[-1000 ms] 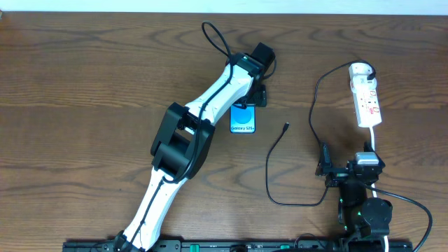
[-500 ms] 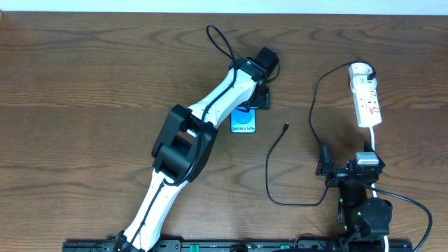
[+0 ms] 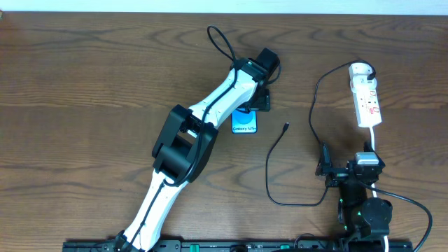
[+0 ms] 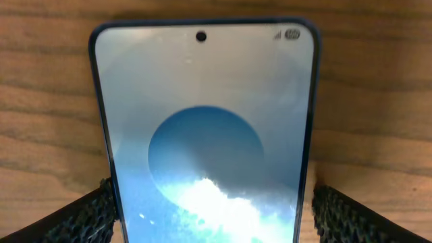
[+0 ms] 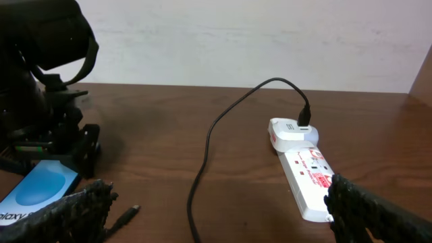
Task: Plug charger to phone and switch on socket
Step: 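Lower the left gripper and pinch the phone's top edge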
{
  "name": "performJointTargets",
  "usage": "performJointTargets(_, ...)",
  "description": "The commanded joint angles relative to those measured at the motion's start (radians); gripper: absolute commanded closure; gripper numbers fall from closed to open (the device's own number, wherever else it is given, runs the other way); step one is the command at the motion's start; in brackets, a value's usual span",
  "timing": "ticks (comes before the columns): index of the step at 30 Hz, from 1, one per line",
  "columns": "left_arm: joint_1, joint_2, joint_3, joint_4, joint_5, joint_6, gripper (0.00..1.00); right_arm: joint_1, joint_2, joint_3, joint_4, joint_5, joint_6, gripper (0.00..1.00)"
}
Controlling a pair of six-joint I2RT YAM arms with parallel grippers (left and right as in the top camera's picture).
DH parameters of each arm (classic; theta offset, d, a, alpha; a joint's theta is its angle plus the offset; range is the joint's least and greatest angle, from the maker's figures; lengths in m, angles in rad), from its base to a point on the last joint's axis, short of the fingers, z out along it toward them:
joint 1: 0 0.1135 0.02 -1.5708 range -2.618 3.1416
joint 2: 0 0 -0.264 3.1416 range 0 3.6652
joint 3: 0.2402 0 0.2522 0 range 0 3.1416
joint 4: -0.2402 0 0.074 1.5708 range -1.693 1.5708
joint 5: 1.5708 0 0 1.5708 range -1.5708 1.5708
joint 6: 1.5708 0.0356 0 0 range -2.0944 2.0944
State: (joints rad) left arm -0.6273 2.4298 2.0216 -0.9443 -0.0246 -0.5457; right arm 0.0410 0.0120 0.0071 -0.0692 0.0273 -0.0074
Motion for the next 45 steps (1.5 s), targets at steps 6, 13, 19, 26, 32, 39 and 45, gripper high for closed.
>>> performJointTargets(6, -0.008, 0.035, -0.042, -0.042, -0.006, 0.010, 0.08, -0.008, -0.005, -0.002, -0.003, 0.011, 0.010, 0.01)
performJointTargets(13, -0.008, 0.035, -0.042, -0.041, -0.006, 0.010, 0.09, -0.008, -0.005, -0.002, -0.003, 0.011, 0.010, 0.01)
performJointTargets(19, -0.008, 0.035, -0.042, -0.041, -0.006, 0.010, 0.13, -0.008, -0.005, -0.002, -0.003, 0.011, 0.010, 0.01)
performJointTargets(26, -0.008, 0.035, -0.042, -0.041, -0.006, 0.010, 0.14, -0.008, -0.005, -0.002, -0.003, 0.011, 0.010, 0.01)
performJointTargets(32, -0.008, 0.035, -0.042, -0.041, -0.006, 0.010, 0.16, -0.008, -0.005, -0.002, -0.003, 0.011, 0.010, 0.01)
performJointTargets(39, -0.008, 0.035, -0.042, -0.041, -0.006, 0.010, 0.20, -0.008, -0.005, -0.002, -0.003, 0.011, 0.010, 0.01)
performJointTargets(45, -0.008, 0.035, -0.041, -0.042, -0.006, 0.010, 0.20, -0.008, -0.005, -0.002, -0.003, 0.011, 0.010, 0.01)
